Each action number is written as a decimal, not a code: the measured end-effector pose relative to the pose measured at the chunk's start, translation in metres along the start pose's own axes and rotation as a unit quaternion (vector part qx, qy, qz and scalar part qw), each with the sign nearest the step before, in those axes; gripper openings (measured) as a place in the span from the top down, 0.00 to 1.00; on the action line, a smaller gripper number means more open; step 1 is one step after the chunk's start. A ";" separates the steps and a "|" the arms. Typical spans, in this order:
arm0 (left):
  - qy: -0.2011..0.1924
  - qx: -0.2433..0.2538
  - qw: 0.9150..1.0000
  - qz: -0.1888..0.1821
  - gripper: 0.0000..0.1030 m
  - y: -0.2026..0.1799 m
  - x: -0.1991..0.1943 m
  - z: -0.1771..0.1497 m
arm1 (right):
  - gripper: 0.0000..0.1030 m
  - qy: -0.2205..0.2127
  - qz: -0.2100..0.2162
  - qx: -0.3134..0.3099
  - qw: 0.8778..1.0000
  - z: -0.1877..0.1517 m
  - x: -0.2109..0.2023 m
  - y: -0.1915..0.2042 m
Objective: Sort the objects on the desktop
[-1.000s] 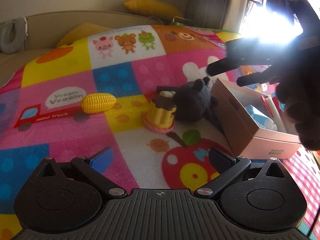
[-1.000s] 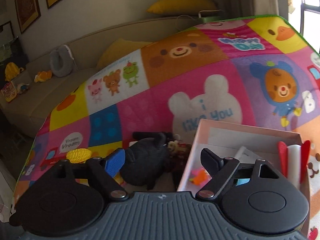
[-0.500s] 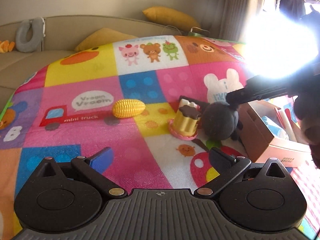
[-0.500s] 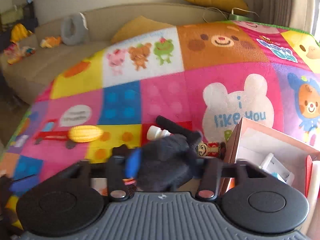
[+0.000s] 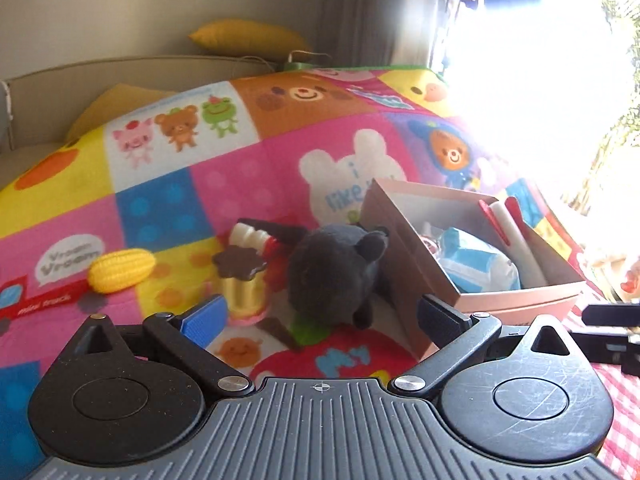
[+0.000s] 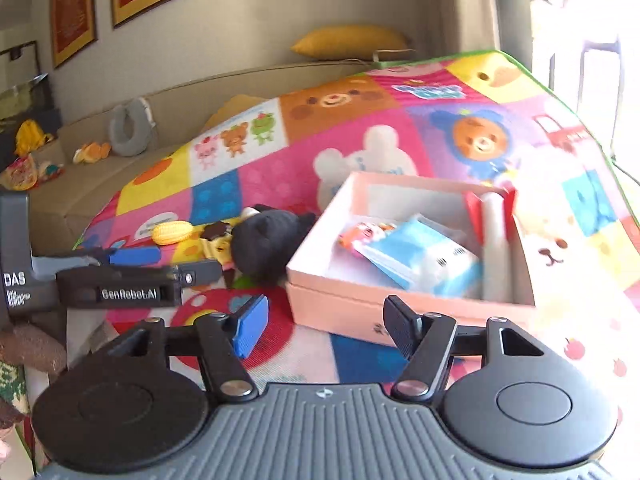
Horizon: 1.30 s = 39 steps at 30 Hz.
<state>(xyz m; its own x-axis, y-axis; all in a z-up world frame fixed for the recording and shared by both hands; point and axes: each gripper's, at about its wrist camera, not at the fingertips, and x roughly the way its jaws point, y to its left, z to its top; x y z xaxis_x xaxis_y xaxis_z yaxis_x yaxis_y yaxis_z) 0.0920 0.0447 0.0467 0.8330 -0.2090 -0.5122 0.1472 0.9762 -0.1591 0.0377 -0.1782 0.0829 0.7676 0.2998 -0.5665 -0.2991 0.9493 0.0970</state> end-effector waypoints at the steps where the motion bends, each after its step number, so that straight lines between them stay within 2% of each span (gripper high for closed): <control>1: 0.009 -0.005 1.000 -0.004 0.03 -0.003 0.010 0.005 | 0.37 0.000 -0.017 0.016 1.000 -0.011 -0.001 -0.010; 2: 0.017 -0.009 1.000 -0.007 0.09 -0.005 0.018 0.008 | 0.35 0.000 -0.031 0.027 0.999 -0.021 -0.002 -0.018; 3: 0.024 -0.009 1.000 -0.008 0.28 -0.007 0.025 0.011 | 0.33 0.002 -0.044 0.038 0.998 -0.030 -0.003 -0.026; 4: 0.033 -0.006 0.999 -0.002 0.32 -0.008 0.034 0.014 | 0.32 0.005 -0.052 0.046 0.998 -0.038 -0.003 -0.032; 7: 0.040 0.014 0.999 0.017 0.28 -0.013 0.052 0.017 | 0.30 0.017 -0.063 0.073 0.995 -0.061 -0.006 -0.051; 12: 0.049 0.030 0.998 0.019 0.36 -0.012 0.061 0.018 | 0.23 0.011 -0.072 0.117 0.990 -0.084 -0.018 -0.073; 17: 0.014 0.079 0.996 0.044 0.38 -0.026 0.018 0.019 | 0.18 -0.007 -0.084 0.113 0.990 -0.092 -0.032 -0.069; 20: -0.016 0.120 0.992 0.034 0.38 -0.045 -0.026 0.013 | 0.16 -0.018 -0.086 0.111 0.990 -0.094 -0.039 -0.065; 24: -0.043 0.198 0.979 0.004 0.38 -0.082 -0.068 -0.011 | 0.13 -0.028 -0.080 0.116 0.990 -0.098 -0.044 -0.060; 29: -0.046 0.299 0.953 -0.003 0.38 -0.128 -0.073 -0.043 | 0.13 -0.043 -0.088 0.107 0.989 -0.098 -0.056 -0.052; 33: -0.025 0.327 0.944 -0.021 0.38 -0.147 -0.059 -0.058 | 0.04 -0.078 -0.117 0.087 0.986 -0.095 -0.074 -0.051; 37: -0.010 0.350 0.935 -0.050 0.36 -0.164 -0.054 -0.077 | 0.04 -0.089 -0.132 0.090 0.983 -0.096 -0.084 -0.059; 39: -0.023 0.362 0.930 -0.063 0.35 -0.171 -0.059 -0.084 | 0.04 -0.085 -0.133 0.102 0.982 -0.097 -0.084 -0.066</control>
<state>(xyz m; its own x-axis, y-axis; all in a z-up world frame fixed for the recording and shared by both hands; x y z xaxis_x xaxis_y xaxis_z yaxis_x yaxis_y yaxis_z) -0.0272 -0.1150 0.0328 0.8044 -0.3383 -0.4884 0.5516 0.7307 0.4023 -0.0617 -0.2747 0.0449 0.8921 0.0332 -0.4506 0.0321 0.9901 0.1364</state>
